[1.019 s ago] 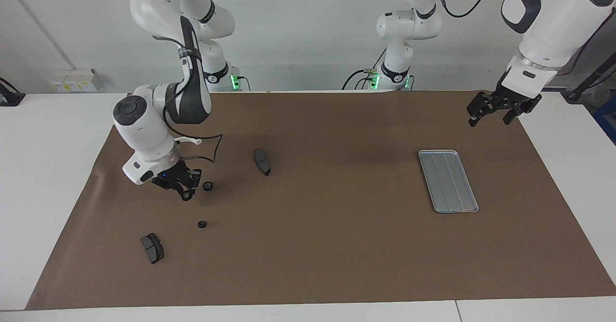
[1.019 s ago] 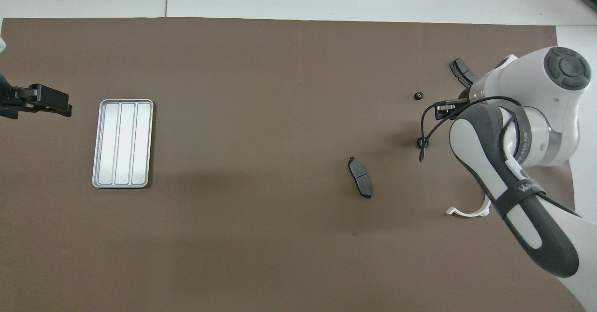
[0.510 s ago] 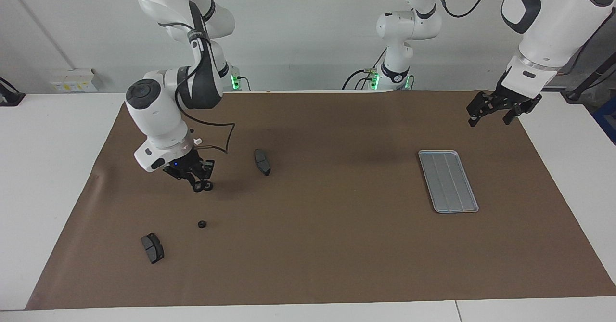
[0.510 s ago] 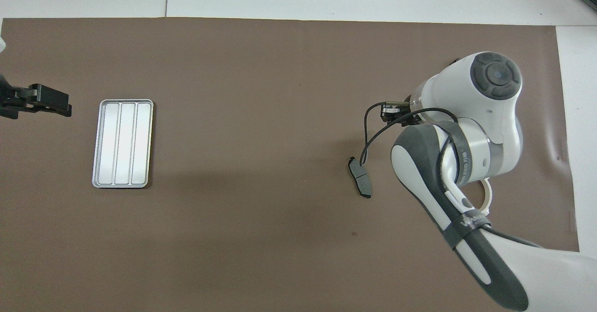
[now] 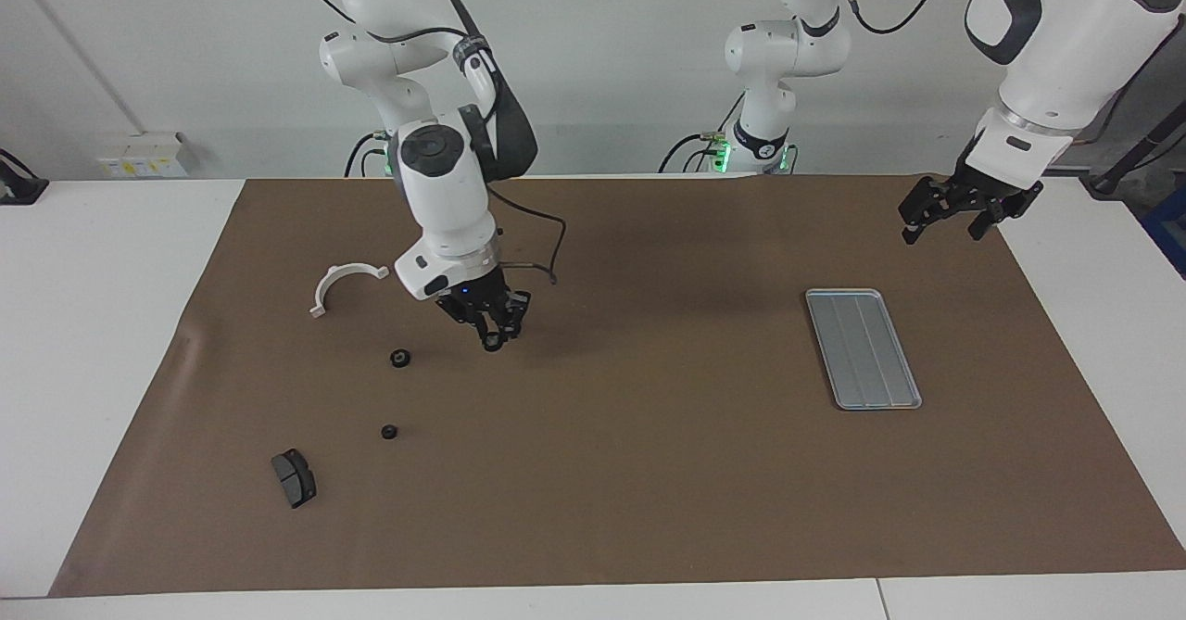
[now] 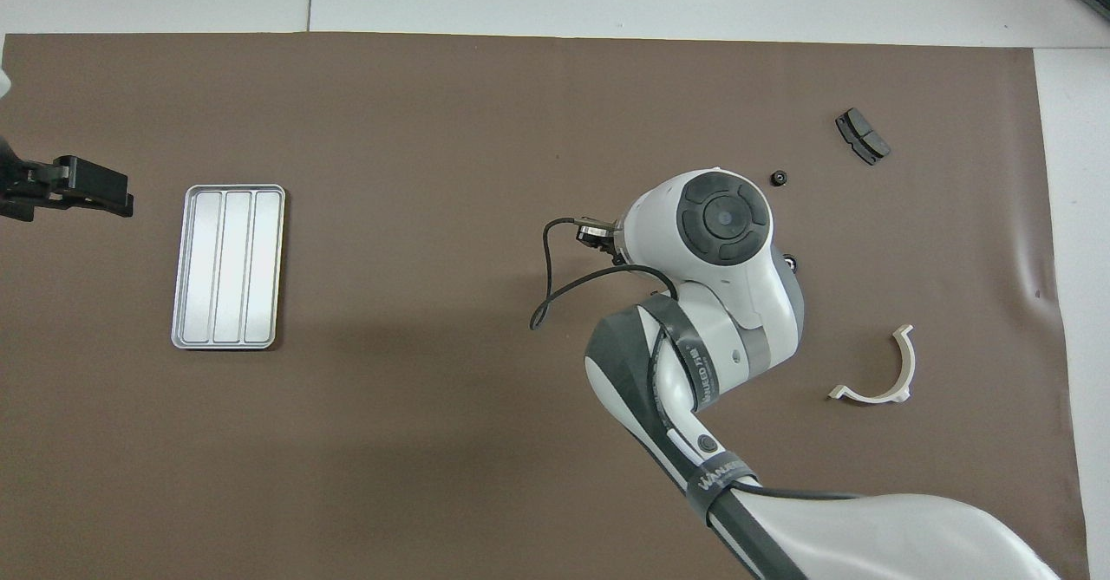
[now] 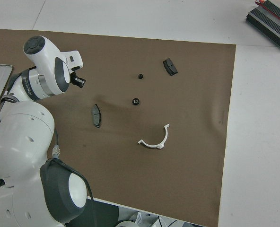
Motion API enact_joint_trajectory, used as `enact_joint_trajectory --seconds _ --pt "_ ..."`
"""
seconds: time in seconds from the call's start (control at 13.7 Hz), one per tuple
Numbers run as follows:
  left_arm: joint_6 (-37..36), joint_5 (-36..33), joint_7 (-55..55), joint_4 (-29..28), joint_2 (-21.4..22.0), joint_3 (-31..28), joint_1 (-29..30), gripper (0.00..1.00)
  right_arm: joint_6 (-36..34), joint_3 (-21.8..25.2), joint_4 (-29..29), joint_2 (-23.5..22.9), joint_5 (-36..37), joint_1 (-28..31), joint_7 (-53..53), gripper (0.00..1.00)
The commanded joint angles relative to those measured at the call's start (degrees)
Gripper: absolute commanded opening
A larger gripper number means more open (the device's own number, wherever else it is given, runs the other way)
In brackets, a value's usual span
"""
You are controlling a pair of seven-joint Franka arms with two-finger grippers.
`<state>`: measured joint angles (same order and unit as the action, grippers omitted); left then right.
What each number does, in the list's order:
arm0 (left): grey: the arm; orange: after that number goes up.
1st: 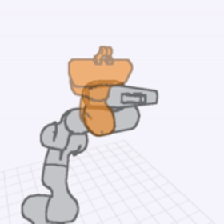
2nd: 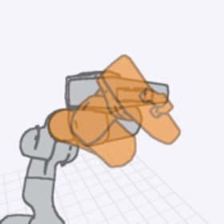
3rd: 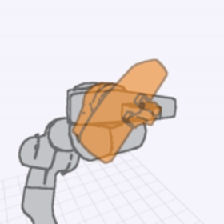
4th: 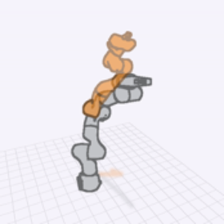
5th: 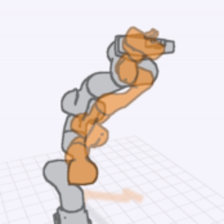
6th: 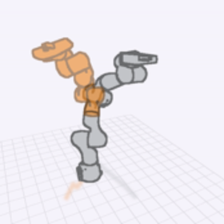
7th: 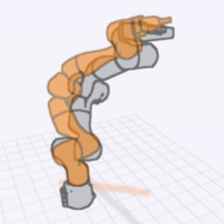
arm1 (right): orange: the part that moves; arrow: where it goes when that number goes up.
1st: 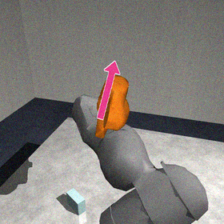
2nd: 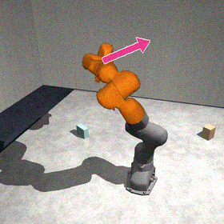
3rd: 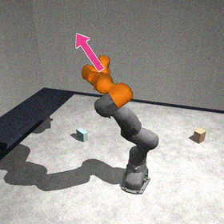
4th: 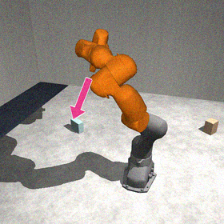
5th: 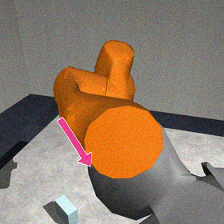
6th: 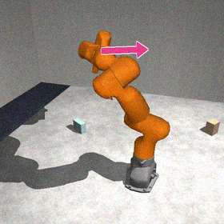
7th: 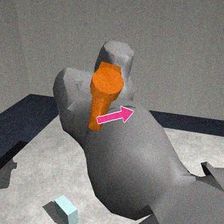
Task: Pick bearing gear from pile to tray
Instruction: 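Carry the gear with the right gripper and set it mid-table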
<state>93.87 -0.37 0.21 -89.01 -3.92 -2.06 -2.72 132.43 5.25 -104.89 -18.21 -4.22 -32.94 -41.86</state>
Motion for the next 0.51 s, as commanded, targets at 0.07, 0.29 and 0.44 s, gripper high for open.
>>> enact_joint_trajectory --seconds 0.07,0.29,0.44 --pt "1.0 0.5 -0.4 -2.1 1.5 -0.2 -0.1 1.0 6.9 0.3 1.0 -5.7 -0.8 -5.3 -7.7 0.0" --pt "1.0 0.5 -0.4 -2.0 1.6 -0.2 -0.2 1.0 8.9 0.4 1.3 -8.4 -0.2 -7.4 -9.6 0.0" --pt "0.4 0.5 -0.4 -2.1 1.8 0.0 -1.2 1.0 9.0 0.3 1.3 -8.4 0.0 -7.4 -9.7 0.0"
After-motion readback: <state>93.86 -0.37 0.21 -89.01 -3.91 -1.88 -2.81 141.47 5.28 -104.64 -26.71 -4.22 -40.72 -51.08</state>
